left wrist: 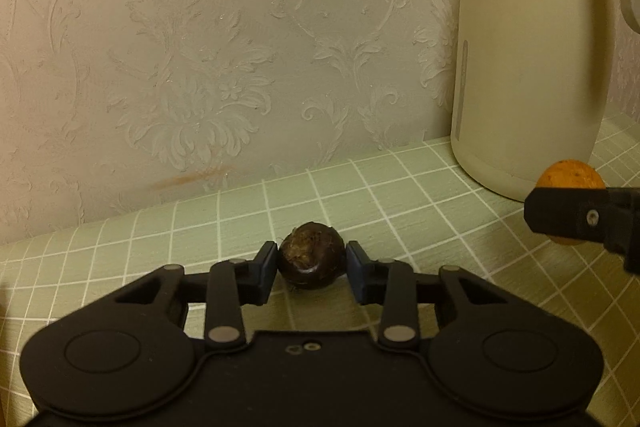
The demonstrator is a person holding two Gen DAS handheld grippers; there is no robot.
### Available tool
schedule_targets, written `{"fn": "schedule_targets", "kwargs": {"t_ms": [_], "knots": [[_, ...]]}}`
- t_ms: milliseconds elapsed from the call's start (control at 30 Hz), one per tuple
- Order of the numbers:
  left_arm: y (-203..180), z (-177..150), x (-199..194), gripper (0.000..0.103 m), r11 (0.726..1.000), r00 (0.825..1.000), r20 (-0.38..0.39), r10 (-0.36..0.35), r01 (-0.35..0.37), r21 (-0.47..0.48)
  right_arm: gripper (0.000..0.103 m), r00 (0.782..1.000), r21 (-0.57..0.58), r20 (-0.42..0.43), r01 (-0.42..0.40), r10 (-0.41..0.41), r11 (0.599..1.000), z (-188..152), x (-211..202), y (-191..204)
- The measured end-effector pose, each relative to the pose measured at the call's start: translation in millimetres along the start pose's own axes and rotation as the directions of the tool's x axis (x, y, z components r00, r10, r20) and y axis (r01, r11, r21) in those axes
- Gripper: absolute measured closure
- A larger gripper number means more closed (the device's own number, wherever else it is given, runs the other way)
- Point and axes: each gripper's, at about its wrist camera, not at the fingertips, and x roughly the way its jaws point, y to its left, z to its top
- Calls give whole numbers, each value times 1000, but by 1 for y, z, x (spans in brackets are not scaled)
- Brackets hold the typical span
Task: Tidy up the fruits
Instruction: 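Close the left tool on the brown chestnut while the right tool lifts the mandarin, then carry the chestnut and mandarin over the white box with both tools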
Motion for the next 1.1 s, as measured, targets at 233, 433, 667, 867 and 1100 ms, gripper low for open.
{"fn": "schedule_targets", "kwargs": {"t_ms": [233,433,667,867,1100], "knots": [[12,-7,-21,76,999,999,25,27,-26,-19,64,1000,-13,2,-9,9,1000,1,-4,5],[37,-14,-73,76,994,994,60,95,-91,-68,64,999,-36,-10,-41,41,998,-1,-7,22],[82,-28,-167,76,971,970,121,213,-197,-133,65,988,-96,7,-151,152,984,-4,-35,68],[131,-47,-245,76,931,926,157,342,-311,-191,65,962,-149,48,-261,270,954,-12,-75,130],[190,-76,-318,76,844,842,168,513,-459,-277,65,906,-297,67,-383,419,875,-43,-116,225]]}}
